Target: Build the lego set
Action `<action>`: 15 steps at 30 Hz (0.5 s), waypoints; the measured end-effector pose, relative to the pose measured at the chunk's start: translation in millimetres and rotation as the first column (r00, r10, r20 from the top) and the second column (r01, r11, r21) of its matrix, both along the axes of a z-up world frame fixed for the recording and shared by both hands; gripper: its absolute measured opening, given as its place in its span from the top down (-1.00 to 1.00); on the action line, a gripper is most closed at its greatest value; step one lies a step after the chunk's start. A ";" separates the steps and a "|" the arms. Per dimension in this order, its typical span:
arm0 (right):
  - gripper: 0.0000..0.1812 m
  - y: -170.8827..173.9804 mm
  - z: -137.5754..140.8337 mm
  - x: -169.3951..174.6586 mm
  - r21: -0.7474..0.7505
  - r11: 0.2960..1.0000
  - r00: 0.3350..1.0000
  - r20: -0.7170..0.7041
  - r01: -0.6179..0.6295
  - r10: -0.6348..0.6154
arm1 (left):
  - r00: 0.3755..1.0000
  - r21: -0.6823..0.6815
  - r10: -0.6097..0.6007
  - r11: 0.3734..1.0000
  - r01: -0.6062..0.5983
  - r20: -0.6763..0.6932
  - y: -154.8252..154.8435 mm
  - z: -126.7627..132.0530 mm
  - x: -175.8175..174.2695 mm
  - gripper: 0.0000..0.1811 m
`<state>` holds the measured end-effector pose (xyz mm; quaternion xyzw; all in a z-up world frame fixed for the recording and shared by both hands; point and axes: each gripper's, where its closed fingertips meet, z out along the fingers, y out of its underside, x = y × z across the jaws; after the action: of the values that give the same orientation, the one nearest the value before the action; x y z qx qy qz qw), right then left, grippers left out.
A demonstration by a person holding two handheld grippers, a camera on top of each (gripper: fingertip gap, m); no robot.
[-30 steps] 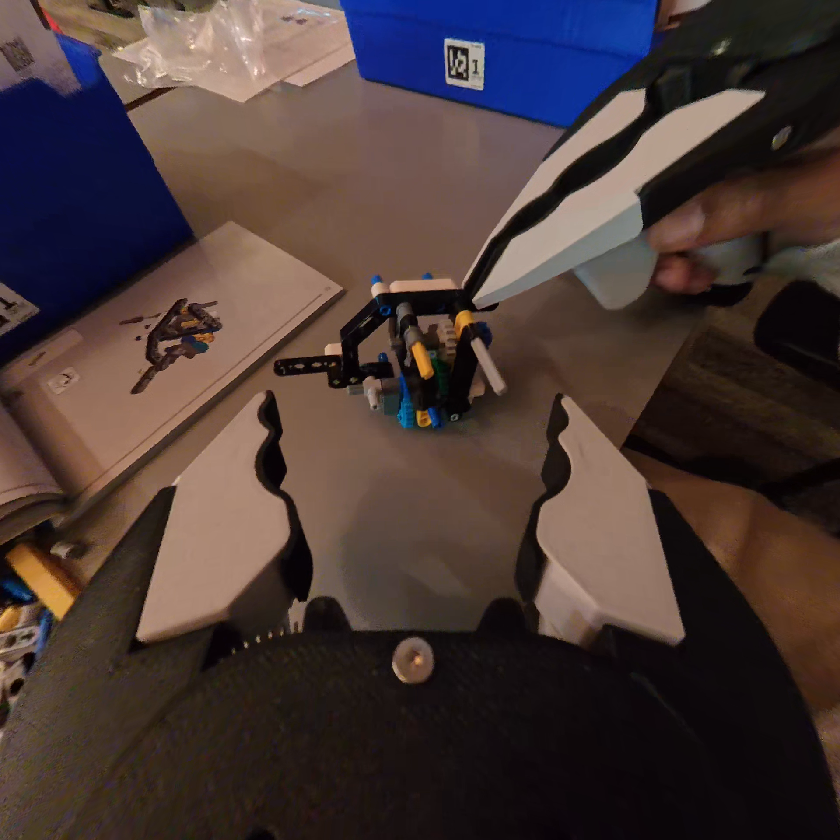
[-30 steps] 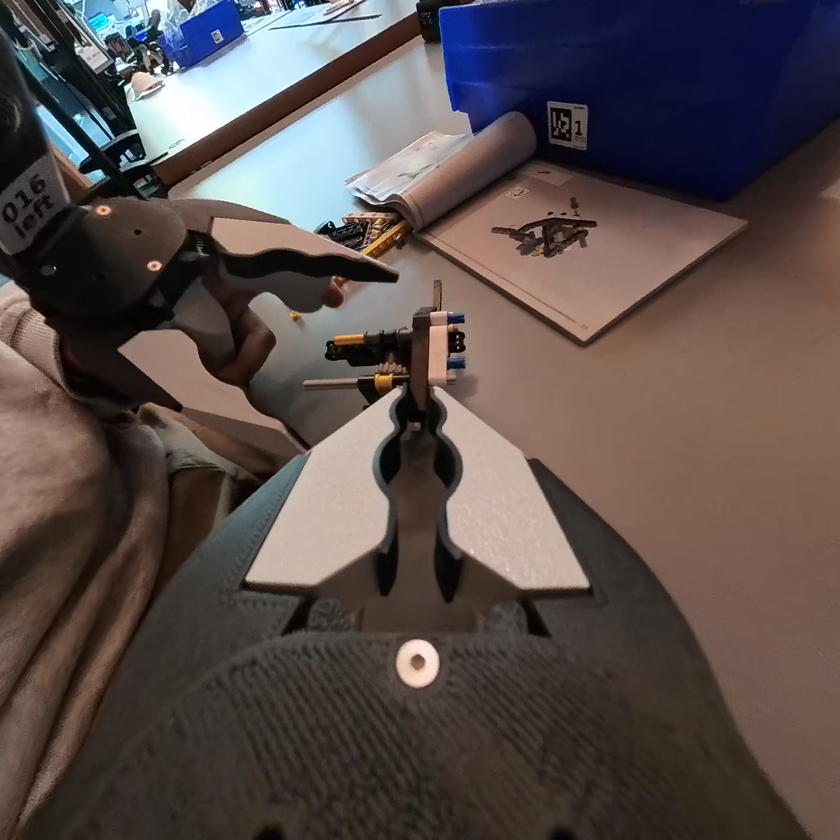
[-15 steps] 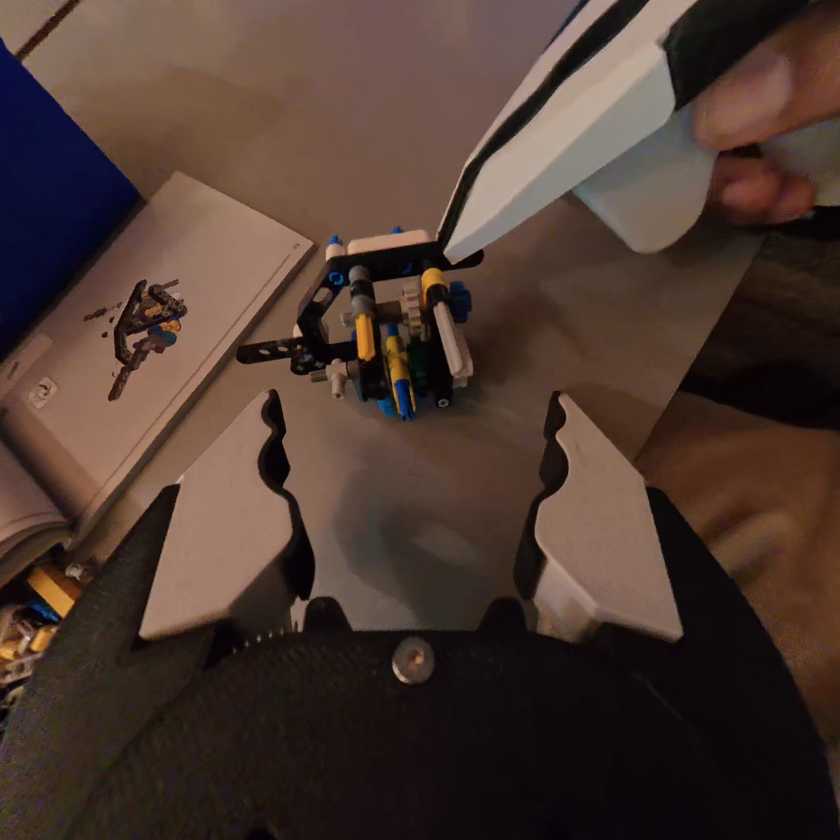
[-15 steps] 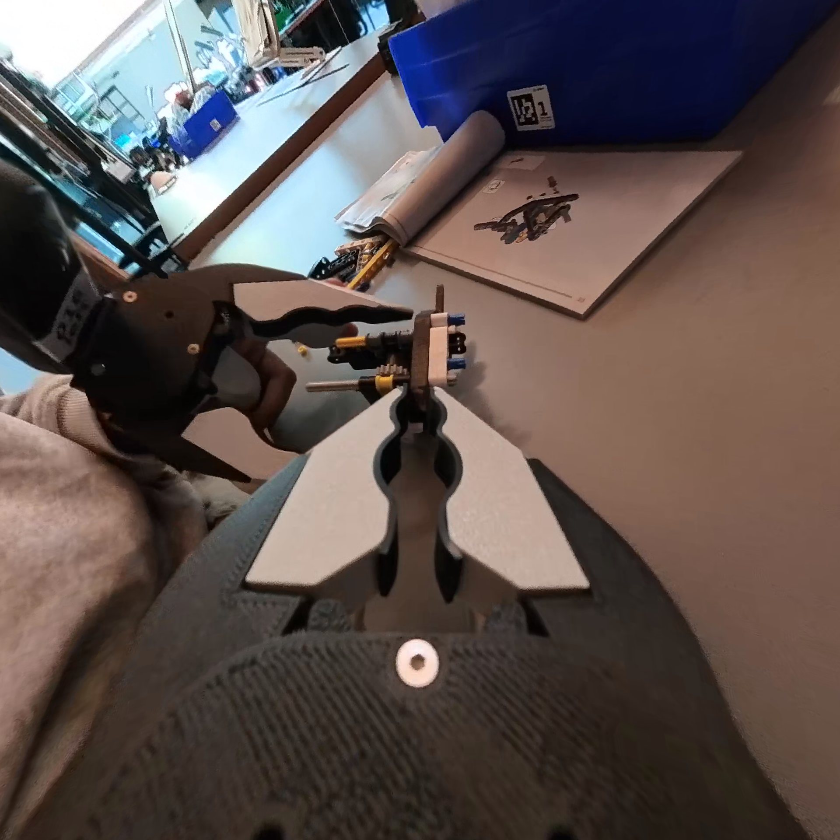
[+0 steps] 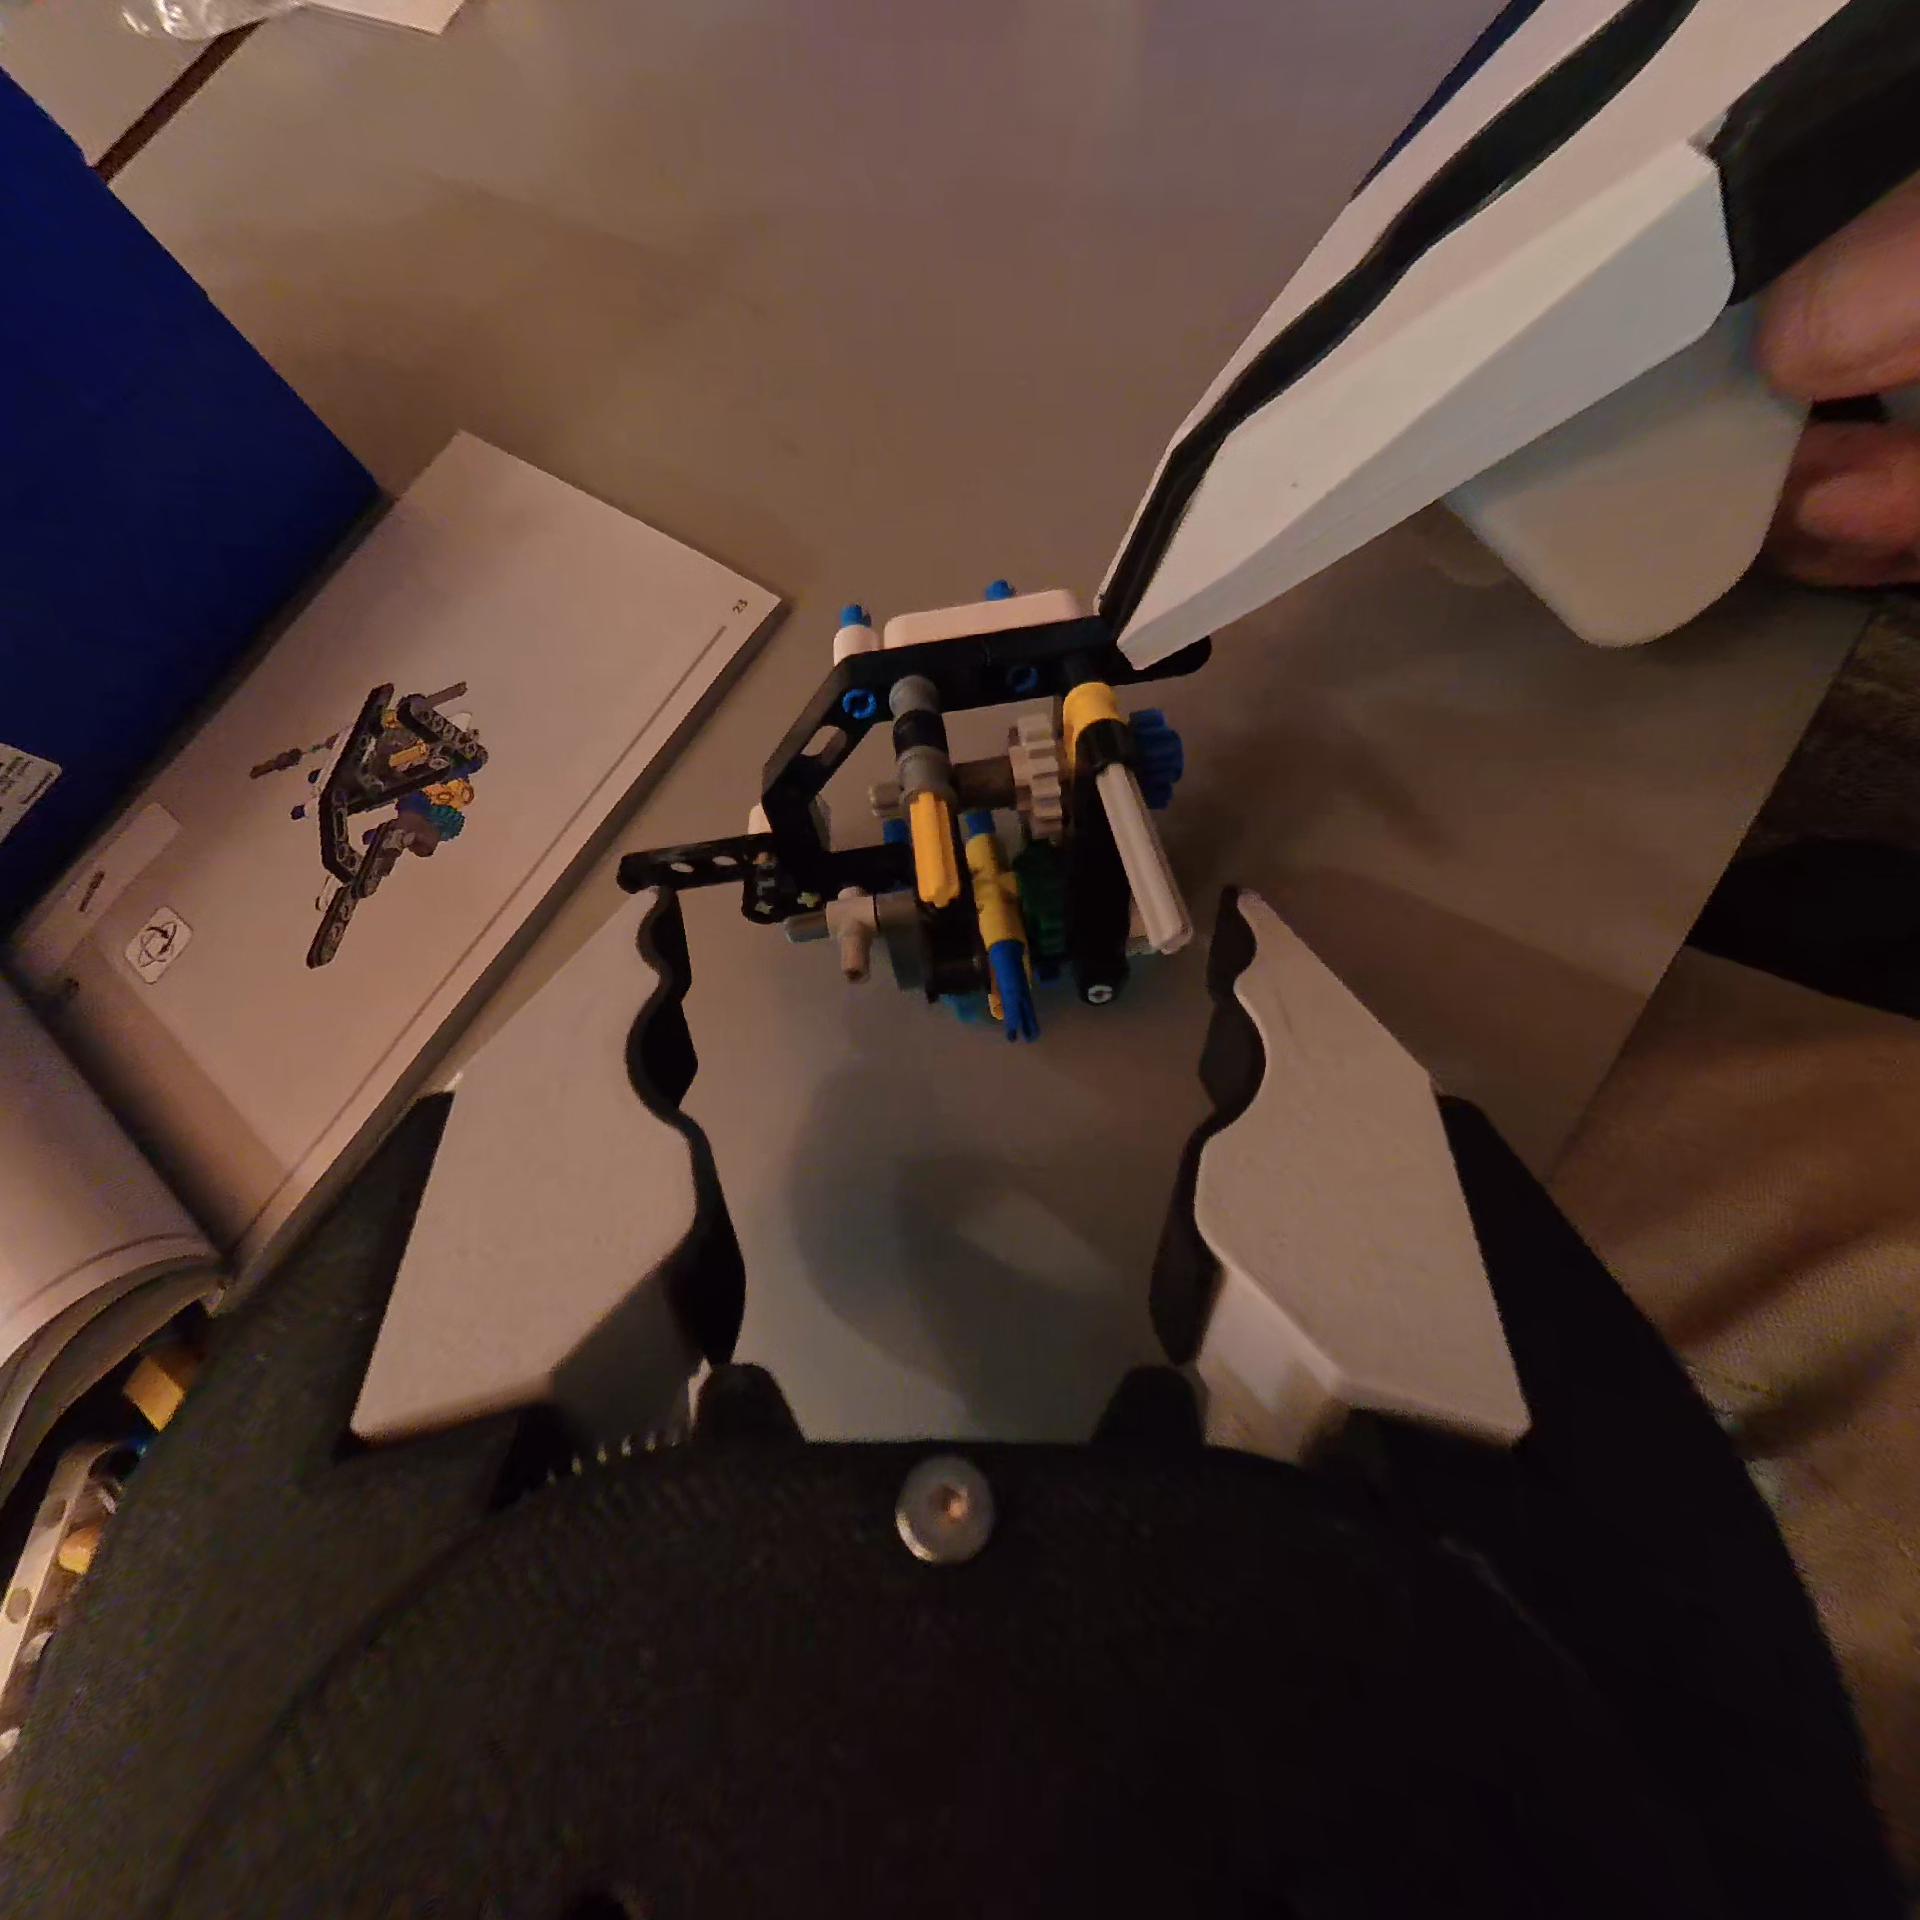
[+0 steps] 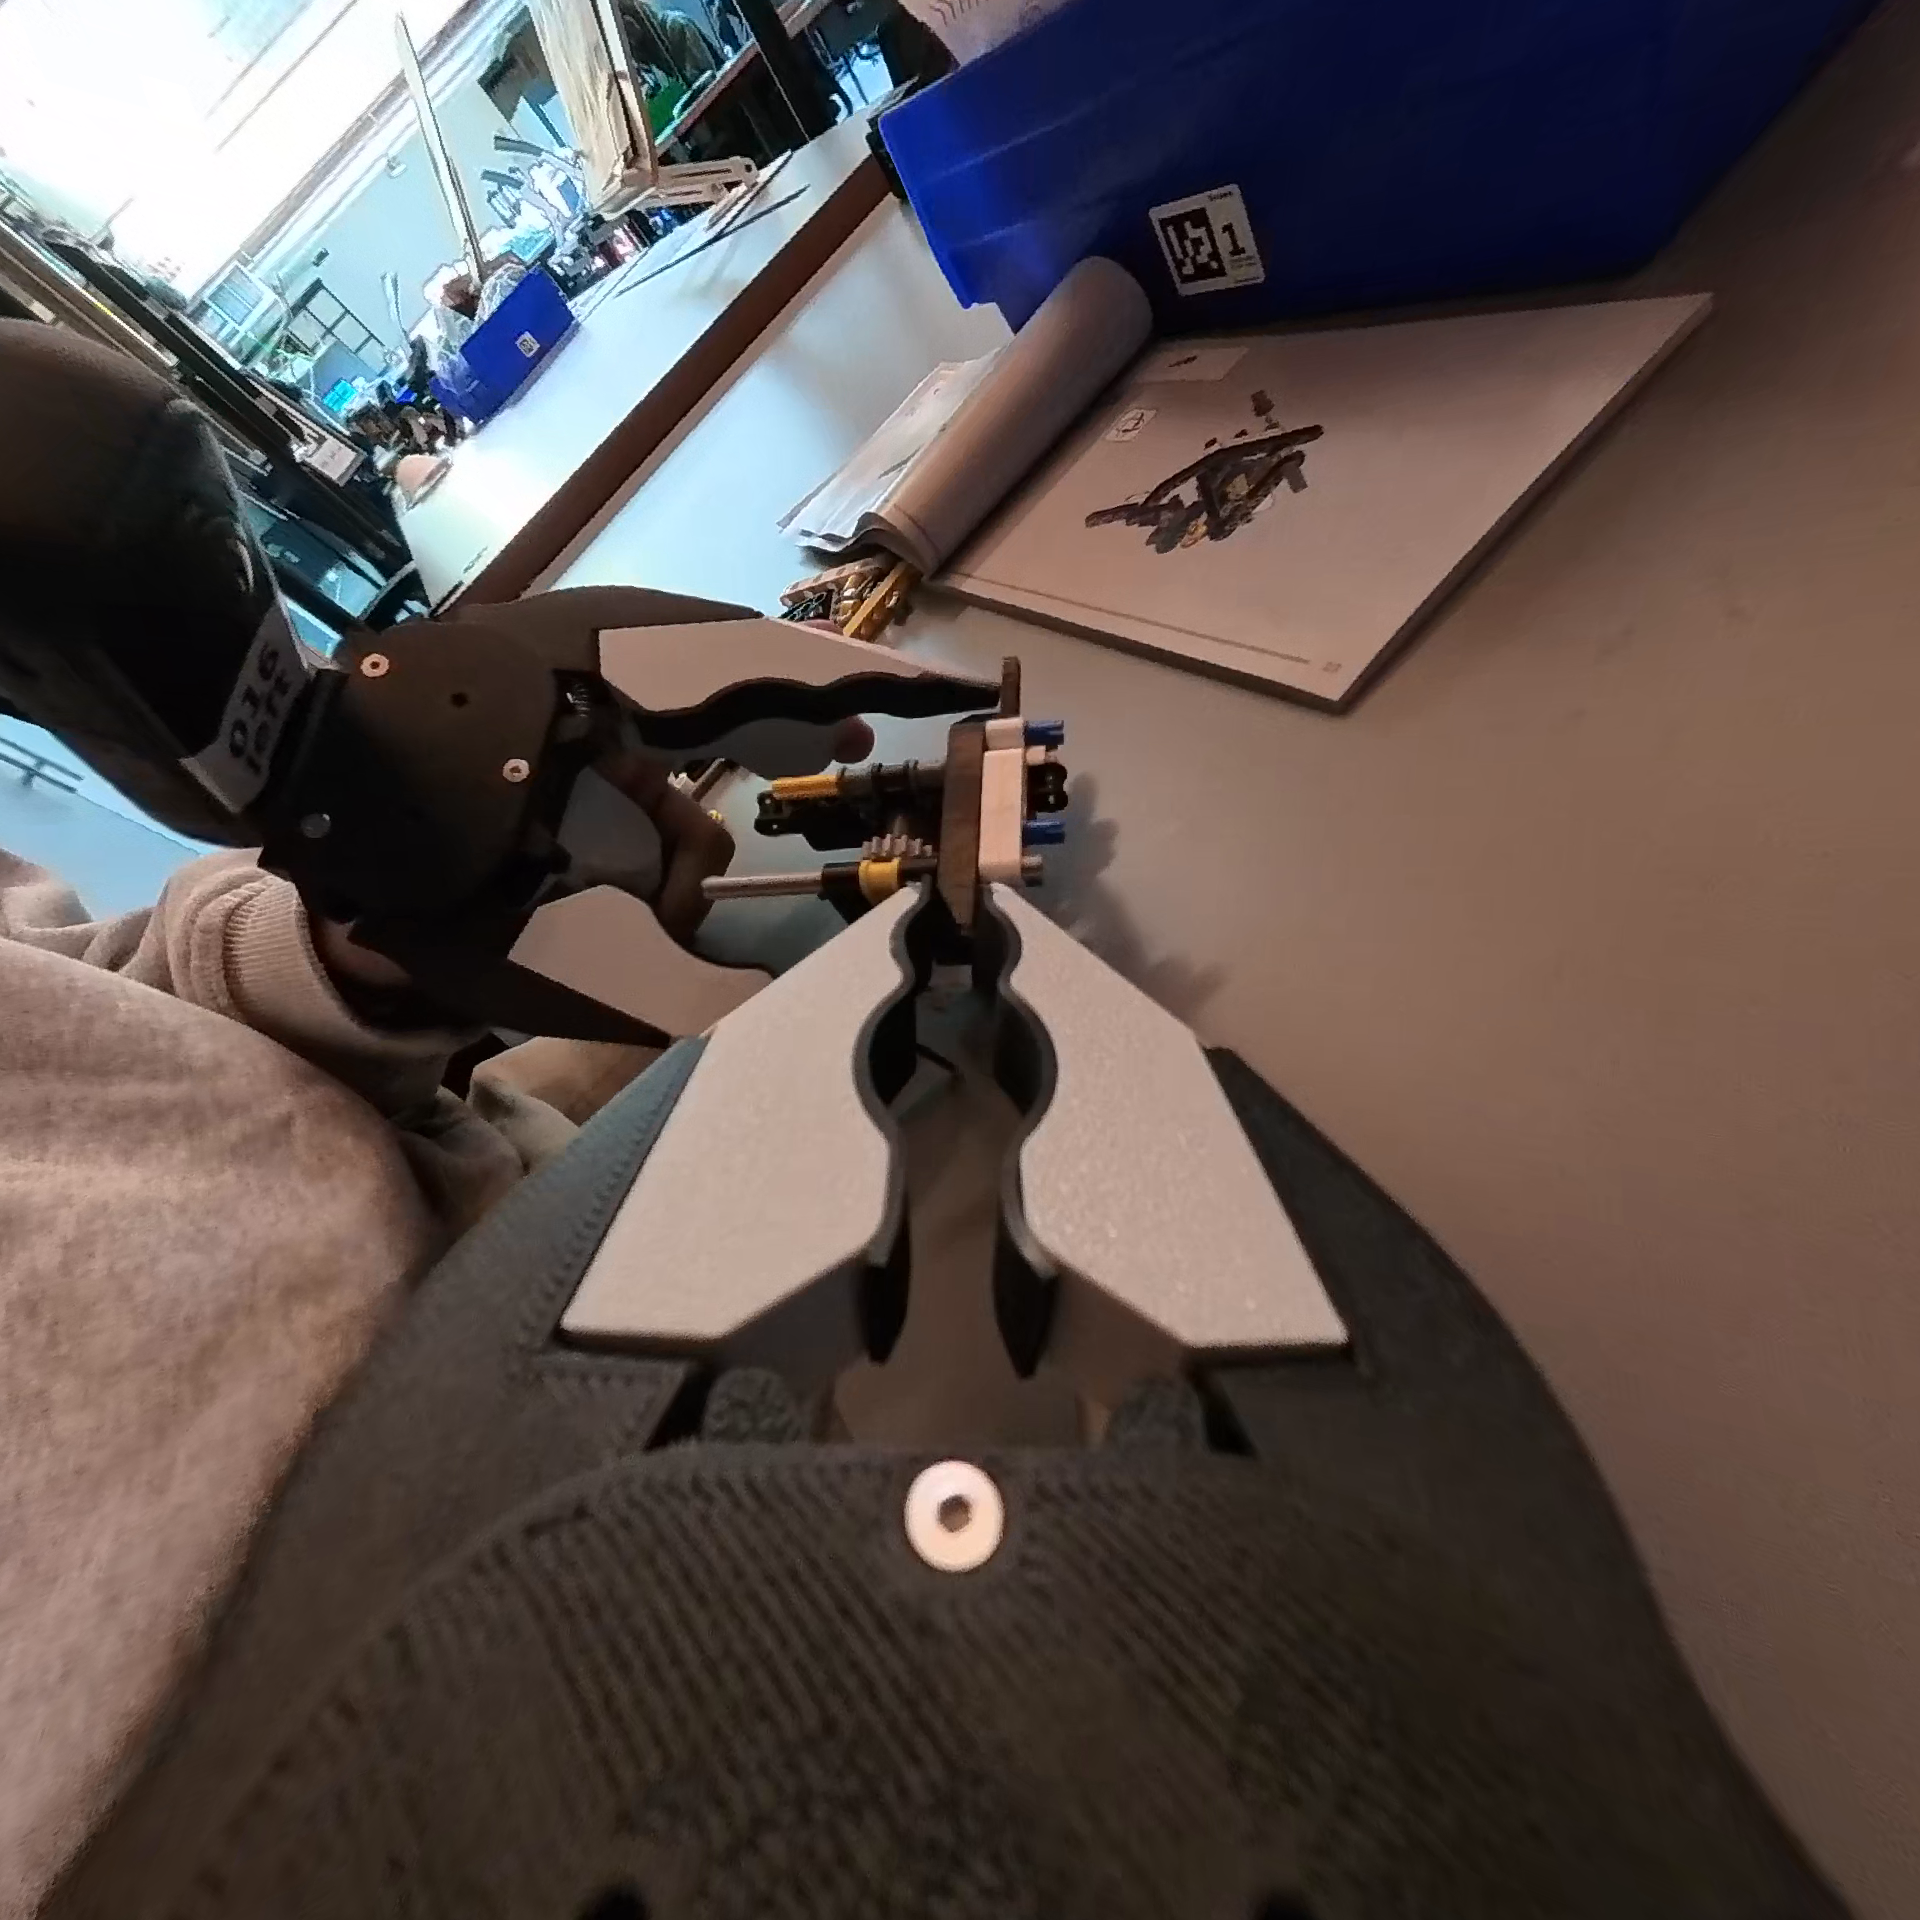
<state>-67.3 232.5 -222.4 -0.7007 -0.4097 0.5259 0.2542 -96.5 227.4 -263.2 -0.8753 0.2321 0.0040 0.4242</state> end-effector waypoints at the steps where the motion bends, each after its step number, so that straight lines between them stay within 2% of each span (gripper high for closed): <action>1: 0.94 -0.1 0.0 -0.2 -0.004 1.000 1.000 -0.001 0.000 0.000 | 1.000 0.001 0.004 1.000 -0.004 -0.002 0.3 -0.1 -0.5 -0.08; 7: 0.93 -0.5 -0.2 0.2 -0.006 1.000 1.000 -0.002 0.000 0.000 | 1.000 -0.004 0.013 1.000 -0.013 0.000 0.9 -0.7 -1.7 0.02; 9: 0.93 -0.4 -0.6 0.3 -0.005 1.000 1.000 0.001 0.000 0.000 | 1.000 -0.001 0.000 1.000 0.000 -0.003 0.0 -0.4 0.2 0.13; 15: 0.93 -1.0 -0.4 0.7 -0.004 1.000 1.000 0.001 -0.004 0.004 | 1.000 0.012 -0.003 1.000 0.003 0.006 -0.4 1.9 0.5 0.14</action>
<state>-66.6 231.5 -222.8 -0.7006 -0.4101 0.5268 0.2517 -96.0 227.0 -261.3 -0.8725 0.2321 0.0021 0.4300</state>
